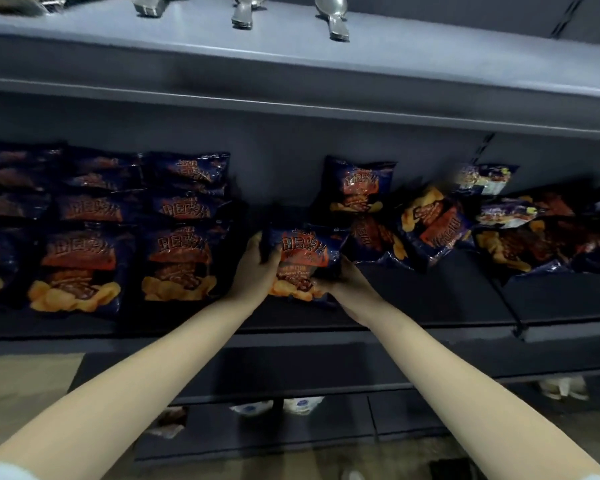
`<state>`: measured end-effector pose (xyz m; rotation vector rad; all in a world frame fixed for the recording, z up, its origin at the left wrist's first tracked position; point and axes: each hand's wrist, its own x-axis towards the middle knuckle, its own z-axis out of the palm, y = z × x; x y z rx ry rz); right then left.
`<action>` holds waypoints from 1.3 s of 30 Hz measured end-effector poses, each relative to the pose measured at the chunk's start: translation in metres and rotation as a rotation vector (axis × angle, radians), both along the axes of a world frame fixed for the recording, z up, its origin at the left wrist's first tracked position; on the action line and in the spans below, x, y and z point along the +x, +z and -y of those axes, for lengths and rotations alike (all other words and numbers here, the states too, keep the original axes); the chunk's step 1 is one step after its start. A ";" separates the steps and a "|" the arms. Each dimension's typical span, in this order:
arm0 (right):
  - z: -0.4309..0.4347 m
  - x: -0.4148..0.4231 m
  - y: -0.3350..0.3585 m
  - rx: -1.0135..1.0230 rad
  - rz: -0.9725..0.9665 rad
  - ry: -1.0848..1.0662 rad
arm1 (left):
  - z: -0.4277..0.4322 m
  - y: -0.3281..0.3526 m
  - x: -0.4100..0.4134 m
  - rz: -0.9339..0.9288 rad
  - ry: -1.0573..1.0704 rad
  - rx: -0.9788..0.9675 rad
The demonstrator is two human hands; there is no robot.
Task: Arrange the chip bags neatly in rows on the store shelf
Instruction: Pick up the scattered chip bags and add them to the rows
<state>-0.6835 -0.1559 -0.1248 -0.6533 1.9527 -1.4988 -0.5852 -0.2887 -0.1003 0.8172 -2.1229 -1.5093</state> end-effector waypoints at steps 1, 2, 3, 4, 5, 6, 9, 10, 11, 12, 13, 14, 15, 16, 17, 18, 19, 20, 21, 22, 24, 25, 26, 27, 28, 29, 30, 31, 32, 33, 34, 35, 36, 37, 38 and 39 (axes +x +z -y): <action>0.001 0.003 -0.003 0.010 -0.006 -0.037 | -0.001 -0.002 0.003 0.012 -0.019 -0.021; 0.002 0.005 -0.005 0.020 -0.016 -0.077 | -0.001 -0.004 0.006 0.021 -0.040 -0.049; 0.004 0.008 -0.006 0.031 -0.028 -0.113 | -0.001 -0.006 0.008 0.028 -0.062 -0.067; 0.005 0.011 -0.005 0.040 -0.042 -0.143 | -0.002 -0.007 0.010 0.034 -0.081 -0.069; 0.007 0.012 -0.004 0.042 -0.052 -0.167 | -0.001 -0.009 0.011 0.037 -0.097 -0.061; 0.009 0.014 -0.003 0.036 -0.060 -0.184 | 0.000 -0.011 0.012 0.043 -0.110 -0.057; 0.015 0.016 -0.002 0.031 -0.082 -0.226 | 0.002 -0.014 0.011 0.064 -0.119 -0.058; 0.017 0.015 -0.002 0.028 -0.084 -0.238 | 0.003 -0.015 0.010 0.067 -0.115 -0.066; 0.019 0.014 -0.002 0.023 -0.079 -0.249 | 0.004 -0.016 0.008 0.074 -0.106 -0.079; 0.022 0.012 -0.003 0.016 -0.072 -0.259 | 0.003 -0.016 0.007 0.082 -0.098 -0.101; 0.024 0.010 -0.003 0.005 -0.064 -0.264 | 0.003 -0.016 0.006 0.086 -0.092 -0.124; 0.027 0.008 -0.004 -0.002 -0.061 -0.268 | 0.002 -0.016 0.003 0.075 -0.083 -0.150; 0.029 0.005 -0.005 -0.005 -0.063 -0.270 | 0.002 -0.017 0.000 0.071 -0.075 -0.171; 0.033 0.001 -0.006 -0.004 -0.074 -0.272 | 0.002 -0.016 -0.003 0.070 -0.065 -0.192; 0.037 -0.003 -0.007 -0.002 -0.089 -0.272 | 0.002 -0.016 -0.005 0.075 -0.054 -0.211; 0.041 -0.008 -0.007 -0.004 -0.101 -0.267 | 0.002 -0.015 -0.006 0.071 -0.042 -0.235; 0.046 -0.013 -0.008 -0.005 -0.106 -0.260 | 0.001 -0.015 -0.007 0.061 -0.028 -0.256; 0.051 -0.019 -0.008 -0.004 -0.107 -0.251 | 0.000 -0.016 -0.007 0.044 -0.013 -0.278; 0.056 -0.024 -0.008 0.001 -0.112 -0.245 | 0.000 -0.017 -0.007 0.033 -0.001 -0.298; 0.062 -0.029 -0.007 0.012 -0.118 -0.239 | 0.000 -0.017 -0.007 0.024 0.009 -0.316; 0.075 -0.040 -0.007 0.038 -0.129 -0.231 | 0.003 -0.018 -0.010 0.044 0.021 -0.333; 0.080 -0.045 -0.007 0.049 -0.132 -0.230 | 0.005 -0.019 -0.013 0.063 0.025 -0.342; 0.086 -0.048 -0.007 0.061 -0.133 -0.231 | 0.007 -0.019 -0.016 0.077 0.028 -0.354; 0.091 -0.053 -0.008 0.069 -0.132 -0.231 | 0.008 -0.020 -0.021 0.087 0.031 -0.365; 0.094 -0.057 -0.008 0.074 -0.135 -0.230 | 0.009 -0.018 -0.025 0.103 0.031 -0.368; 0.097 -0.061 -0.007 0.075 -0.139 -0.226 | 0.011 -0.017 -0.030 0.123 0.032 -0.363; 0.100 -0.065 -0.007 0.076 -0.141 -0.216 | 0.012 -0.016 -0.035 0.144 0.038 -0.348; 0.103 -0.068 -0.007 0.079 -0.138 -0.209 | 0.015 -0.018 -0.040 0.156 0.050 -0.335; 0.105 -0.072 -0.006 0.083 -0.135 -0.200 | 0.017 -0.019 -0.046 0.177 0.067 -0.318; 0.107 -0.075 -0.005 0.080 -0.139 -0.193 | 0.019 -0.020 -0.050 0.193 0.080 -0.309; 0.110 -0.077 -0.005 0.071 -0.147 -0.185 | 0.020 -0.018 -0.052 0.210 0.093 -0.297; 0.112 -0.079 -0.004 0.063 -0.152 -0.179 | 0.019 -0.017 -0.056 0.218 0.102 -0.292; 0.114 -0.082 -0.004 0.060 -0.153 -0.177 | 0.019 -0.016 -0.059 0.225 0.109 -0.277; 0.117 -0.083 -0.003 0.059 -0.153 -0.174 | 0.019 -0.016 -0.061 0.219 0.119 -0.260; 0.119 -0.085 -0.003 0.059 -0.155 -0.170 | 0.020 -0.016 -0.063 0.219 0.125 -0.245; 0.122 -0.086 -0.003 0.059 -0.156 -0.163 | 0.023 -0.018 -0.065 0.207 0.134 -0.236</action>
